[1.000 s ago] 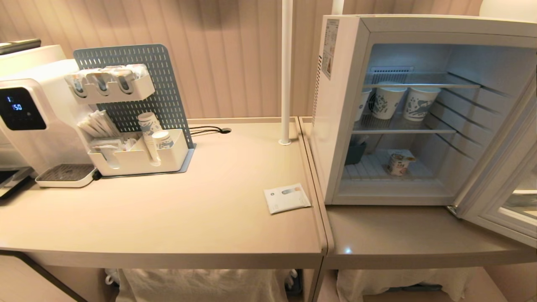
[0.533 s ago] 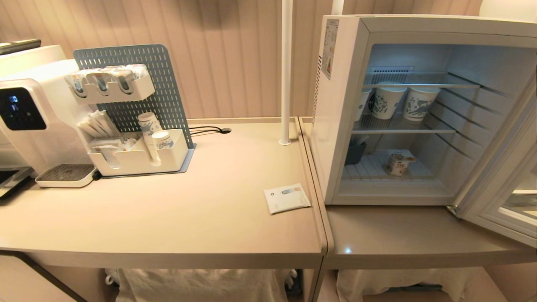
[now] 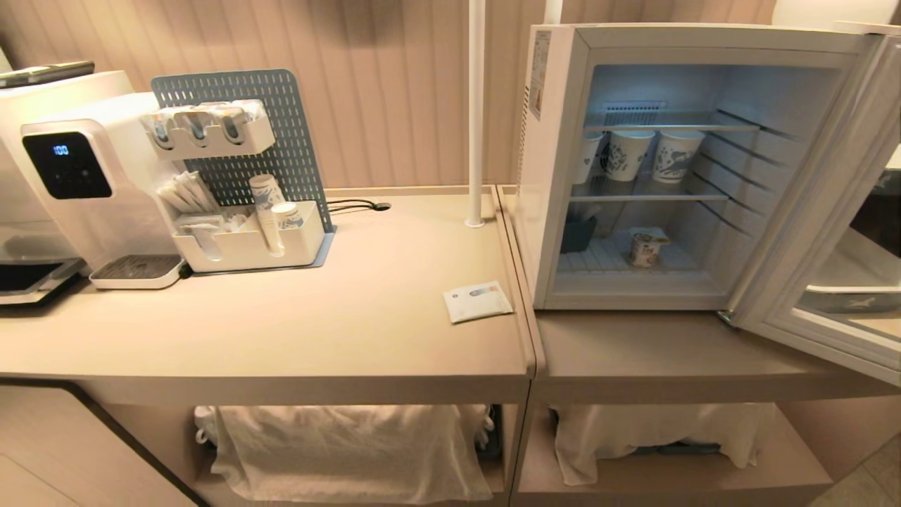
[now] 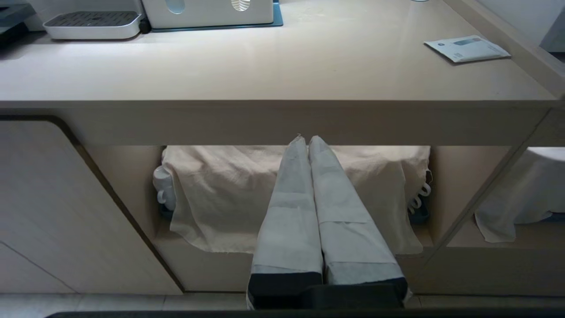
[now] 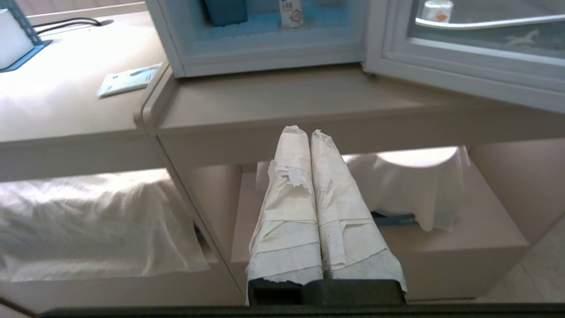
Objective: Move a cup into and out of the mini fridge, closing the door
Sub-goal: Close the freezer door
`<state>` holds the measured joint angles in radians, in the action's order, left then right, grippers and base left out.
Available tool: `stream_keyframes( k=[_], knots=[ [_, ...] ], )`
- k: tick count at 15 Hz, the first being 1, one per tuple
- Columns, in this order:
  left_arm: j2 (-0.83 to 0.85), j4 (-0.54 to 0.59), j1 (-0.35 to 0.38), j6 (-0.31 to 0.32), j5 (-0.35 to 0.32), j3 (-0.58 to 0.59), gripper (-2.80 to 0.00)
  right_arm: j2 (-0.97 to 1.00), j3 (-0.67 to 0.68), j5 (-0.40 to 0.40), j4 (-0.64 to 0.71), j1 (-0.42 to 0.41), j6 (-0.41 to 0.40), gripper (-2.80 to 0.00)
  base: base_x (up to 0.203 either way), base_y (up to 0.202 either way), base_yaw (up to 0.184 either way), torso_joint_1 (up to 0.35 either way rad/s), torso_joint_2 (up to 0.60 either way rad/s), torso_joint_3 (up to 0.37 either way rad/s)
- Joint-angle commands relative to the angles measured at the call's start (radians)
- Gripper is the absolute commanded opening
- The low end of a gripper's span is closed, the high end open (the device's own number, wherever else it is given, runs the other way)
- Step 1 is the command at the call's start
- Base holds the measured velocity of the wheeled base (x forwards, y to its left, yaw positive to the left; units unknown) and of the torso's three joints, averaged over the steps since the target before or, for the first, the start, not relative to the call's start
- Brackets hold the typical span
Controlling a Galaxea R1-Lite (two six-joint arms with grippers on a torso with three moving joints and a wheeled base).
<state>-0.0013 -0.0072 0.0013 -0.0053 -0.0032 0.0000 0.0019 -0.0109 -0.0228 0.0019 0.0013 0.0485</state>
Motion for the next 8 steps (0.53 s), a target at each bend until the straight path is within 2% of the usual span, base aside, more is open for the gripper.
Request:
stream_keyframes(
  k=[1, 3, 5, 8],
  knots=[
    [0.000, 0.000, 0.000, 0.001, 0.000, 0.002, -2.80, 0.001, 0.000, 0.000, 0.000, 0.000, 0.001, -2.80, -0.145, 0.000, -0.004, 0.003, 0.00, 0.001],
    [0.000, 0.000, 0.000, 0.001, 0.000, 0.002, -2.80, 0.001, 0.000, 0.000, 0.000, 0.000, 0.001, -2.80, 0.000, 0.000, 0.000, 0.000, 0.00, 0.000],
    [0.000, 0.000, 0.000, 0.001, 0.000, 0.002, -2.80, 0.001, 0.000, 0.001, 0.000, 0.000, 0.001, -2.80, -0.007, -0.066, -0.010, 0.002, 0.00, -0.001],
    [0.000, 0.000, 0.000, 0.001, 0.000, 0.002, -2.80, 0.001, -0.002, 0.001, 0.011, 0.000, 0.001, -2.80, -0.001, -0.170, -0.001, 0.003, 0.01, 0.002]
  ],
)
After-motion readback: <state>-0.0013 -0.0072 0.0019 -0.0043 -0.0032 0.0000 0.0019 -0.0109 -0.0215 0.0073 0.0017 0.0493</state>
